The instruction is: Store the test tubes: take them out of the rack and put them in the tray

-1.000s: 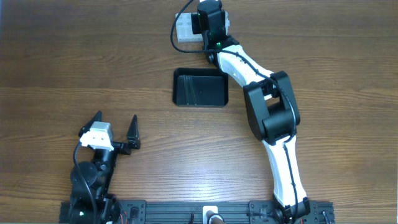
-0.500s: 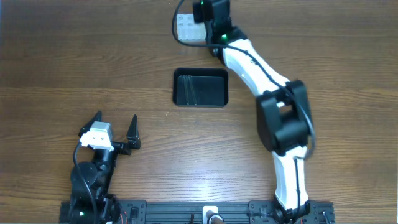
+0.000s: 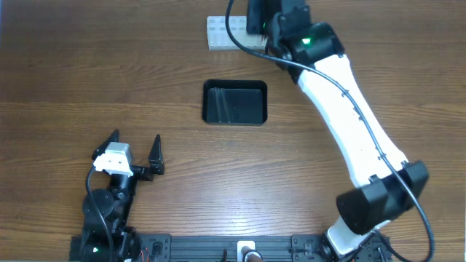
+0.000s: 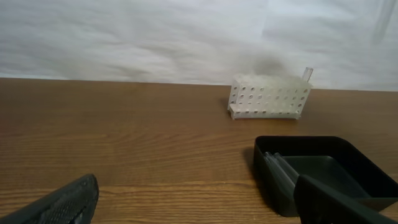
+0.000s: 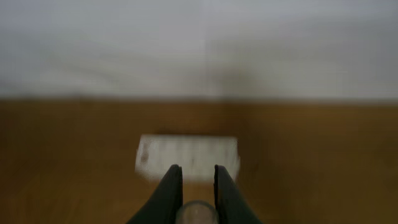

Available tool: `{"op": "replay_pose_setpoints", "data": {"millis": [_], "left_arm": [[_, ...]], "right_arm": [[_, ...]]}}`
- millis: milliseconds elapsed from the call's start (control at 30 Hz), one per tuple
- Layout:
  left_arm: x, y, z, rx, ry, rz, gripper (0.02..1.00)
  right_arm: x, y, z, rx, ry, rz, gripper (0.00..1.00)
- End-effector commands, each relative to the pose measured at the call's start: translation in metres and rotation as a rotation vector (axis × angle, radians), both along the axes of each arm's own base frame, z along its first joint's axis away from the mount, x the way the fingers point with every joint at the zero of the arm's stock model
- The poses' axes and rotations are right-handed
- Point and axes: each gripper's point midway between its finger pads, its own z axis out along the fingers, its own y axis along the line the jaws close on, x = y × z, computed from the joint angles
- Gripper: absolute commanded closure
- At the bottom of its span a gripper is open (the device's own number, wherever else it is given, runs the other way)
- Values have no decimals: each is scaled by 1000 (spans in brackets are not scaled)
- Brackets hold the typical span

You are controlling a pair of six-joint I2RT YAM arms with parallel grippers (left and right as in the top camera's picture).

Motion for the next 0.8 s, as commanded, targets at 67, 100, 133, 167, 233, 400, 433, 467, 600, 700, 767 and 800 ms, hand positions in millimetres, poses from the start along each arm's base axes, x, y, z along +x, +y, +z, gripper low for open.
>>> {"op": "replay_pose_setpoints", "data": {"millis": [67, 100, 133, 167, 233, 400, 433, 467, 600, 700, 767, 800], "left_arm": [[0, -1, -2, 10, 0, -8, 18], [0, -1, -2, 10, 0, -8, 18], [0, -1, -2, 10, 0, -8, 18], [0, -1, -2, 10, 0, -8, 18], [0, -1, -2, 10, 0, -8, 18], [0, -1, -2, 10, 0, -8, 18], [0, -1, -2, 10, 0, -8, 18], [0, -1, -2, 10, 0, -8, 18], [0, -1, -2, 10, 0, -8, 18], [0, -1, -2, 10, 0, -8, 18], [0, -1, -2, 10, 0, -8, 18], [0, -1, -2, 10, 0, -8, 18]], "right_arm": [[-32, 39, -99, 53, 327, 84, 991], [-35, 41, -111, 47, 357, 79, 991], [-38, 43, -123, 39, 387, 76, 993], [-40, 46, -133, 29, 410, 76, 989], [-44, 50, -151, 6, 453, 83, 991], [-48, 54, -187, -4, 531, 46, 987], [-48, 54, -193, -6, 543, 40, 965], [-49, 54, -200, -9, 557, 32, 963], [-51, 53, -224, -25, 603, 14, 952], [-52, 53, -233, -34, 619, 12, 945], [-51, 53, -238, -37, 624, 12, 925], [-51, 53, -241, -39, 627, 12, 925]]}}
